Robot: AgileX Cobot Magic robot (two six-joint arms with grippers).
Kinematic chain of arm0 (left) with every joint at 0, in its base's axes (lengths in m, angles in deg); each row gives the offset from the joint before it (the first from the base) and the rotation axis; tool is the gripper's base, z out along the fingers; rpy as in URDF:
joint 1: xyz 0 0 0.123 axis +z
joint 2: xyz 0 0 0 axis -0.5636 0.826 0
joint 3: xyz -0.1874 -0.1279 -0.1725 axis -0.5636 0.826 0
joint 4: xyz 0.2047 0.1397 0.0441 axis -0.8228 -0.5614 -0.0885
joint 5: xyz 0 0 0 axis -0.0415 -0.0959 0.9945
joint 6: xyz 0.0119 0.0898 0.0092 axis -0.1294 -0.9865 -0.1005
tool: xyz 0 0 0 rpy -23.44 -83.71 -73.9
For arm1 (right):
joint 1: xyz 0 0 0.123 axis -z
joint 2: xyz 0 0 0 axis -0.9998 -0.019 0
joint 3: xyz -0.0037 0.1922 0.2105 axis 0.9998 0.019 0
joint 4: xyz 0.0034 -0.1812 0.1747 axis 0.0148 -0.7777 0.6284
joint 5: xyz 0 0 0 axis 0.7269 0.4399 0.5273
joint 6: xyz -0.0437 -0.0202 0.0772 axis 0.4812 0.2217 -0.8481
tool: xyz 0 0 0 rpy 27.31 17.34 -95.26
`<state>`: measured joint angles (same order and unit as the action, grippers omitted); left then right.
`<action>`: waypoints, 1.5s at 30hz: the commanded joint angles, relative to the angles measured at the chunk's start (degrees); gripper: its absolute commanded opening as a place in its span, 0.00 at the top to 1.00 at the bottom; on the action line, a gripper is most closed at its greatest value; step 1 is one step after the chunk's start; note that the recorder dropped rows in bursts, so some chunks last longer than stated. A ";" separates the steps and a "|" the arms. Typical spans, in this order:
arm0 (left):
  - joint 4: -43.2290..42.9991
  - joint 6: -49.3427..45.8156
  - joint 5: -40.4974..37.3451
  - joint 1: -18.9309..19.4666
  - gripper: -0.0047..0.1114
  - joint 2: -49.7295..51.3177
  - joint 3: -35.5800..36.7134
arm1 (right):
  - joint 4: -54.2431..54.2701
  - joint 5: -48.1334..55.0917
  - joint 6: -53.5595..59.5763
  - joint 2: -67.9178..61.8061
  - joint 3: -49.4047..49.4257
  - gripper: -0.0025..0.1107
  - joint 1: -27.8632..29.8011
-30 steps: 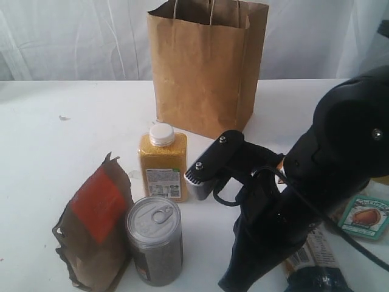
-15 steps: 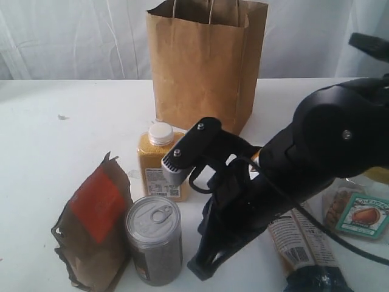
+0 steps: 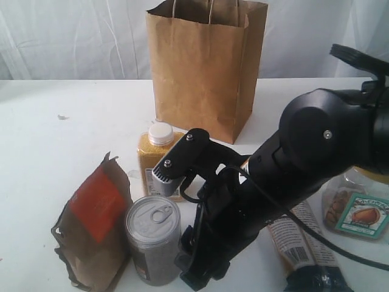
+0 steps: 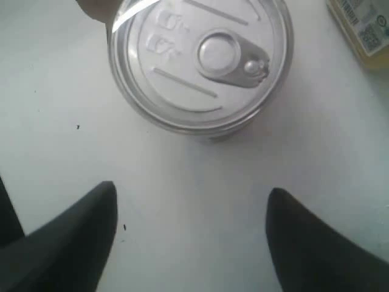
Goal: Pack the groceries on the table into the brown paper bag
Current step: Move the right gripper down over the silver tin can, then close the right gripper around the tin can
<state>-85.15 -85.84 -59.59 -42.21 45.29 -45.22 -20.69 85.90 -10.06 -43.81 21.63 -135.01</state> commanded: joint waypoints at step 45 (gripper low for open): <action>0.01 0.00 0.06 -0.34 0.96 -0.25 0.26 | 18.31 -12.04 28.69 0.01 0.18 0.30 -0.12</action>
<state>-85.15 -85.84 -59.59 -42.21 45.29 -45.22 -2.76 73.19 15.92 -43.81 21.63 -135.13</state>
